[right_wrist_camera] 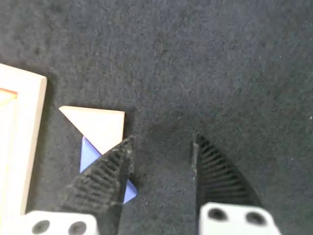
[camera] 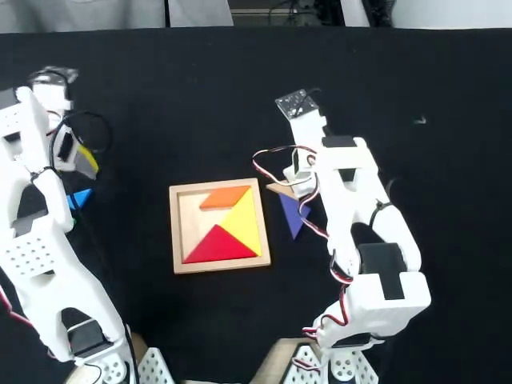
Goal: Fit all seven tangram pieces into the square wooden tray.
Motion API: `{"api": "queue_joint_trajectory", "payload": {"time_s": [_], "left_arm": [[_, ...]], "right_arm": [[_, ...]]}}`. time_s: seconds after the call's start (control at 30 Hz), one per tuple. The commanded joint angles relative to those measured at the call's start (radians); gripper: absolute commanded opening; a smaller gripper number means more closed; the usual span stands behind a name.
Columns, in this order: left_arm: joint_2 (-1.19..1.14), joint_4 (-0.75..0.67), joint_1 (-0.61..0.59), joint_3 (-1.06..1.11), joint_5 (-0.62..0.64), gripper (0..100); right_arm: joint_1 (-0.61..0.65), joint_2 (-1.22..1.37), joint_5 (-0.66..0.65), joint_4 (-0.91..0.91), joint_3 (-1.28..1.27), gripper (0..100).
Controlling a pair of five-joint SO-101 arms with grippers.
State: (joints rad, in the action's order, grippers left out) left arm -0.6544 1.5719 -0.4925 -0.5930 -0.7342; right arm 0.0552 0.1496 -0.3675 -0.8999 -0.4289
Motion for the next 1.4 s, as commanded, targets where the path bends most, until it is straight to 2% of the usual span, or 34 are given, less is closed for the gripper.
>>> {"api": "queue_joint_trajectory", "payload": {"time_s": [0.0, 0.13, 0.3, 0.47, 0.67, 0.87, 1.37], "left_arm": [[0.011, 0.077, 0.004, -0.111, -0.427, 28], [0.006, 0.086, 0.013, -0.074, -0.647, 28], [-0.057, 0.086, 0.001, -0.059, -0.825, 28], [-0.130, 0.057, -0.012, -0.059, -0.865, 28], [-0.152, 0.041, -0.050, -0.059, -0.985, 28], [-0.157, -0.008, -0.064, -0.050, -1.031, 28], [-0.158, -0.014, -0.038, 0.044, -1.042, 28]], "right_arm": [[-0.014, -0.005, 0.003, 0.015, 0.002, 18.8], [-0.014, -0.005, 0.003, 0.015, 0.002, 18.8], [-0.015, -0.005, 0.003, 0.015, 0.002, 18.8], [-0.015, -0.005, 0.002, 0.015, 0.002, 18.8], [-0.015, -0.005, 0.002, 0.015, 0.002, 18.8], [-0.015, -0.005, 0.002, 0.015, 0.002, 18.8], [-0.012, -0.004, 0.002, 0.015, 0.001, 18.8]]}}
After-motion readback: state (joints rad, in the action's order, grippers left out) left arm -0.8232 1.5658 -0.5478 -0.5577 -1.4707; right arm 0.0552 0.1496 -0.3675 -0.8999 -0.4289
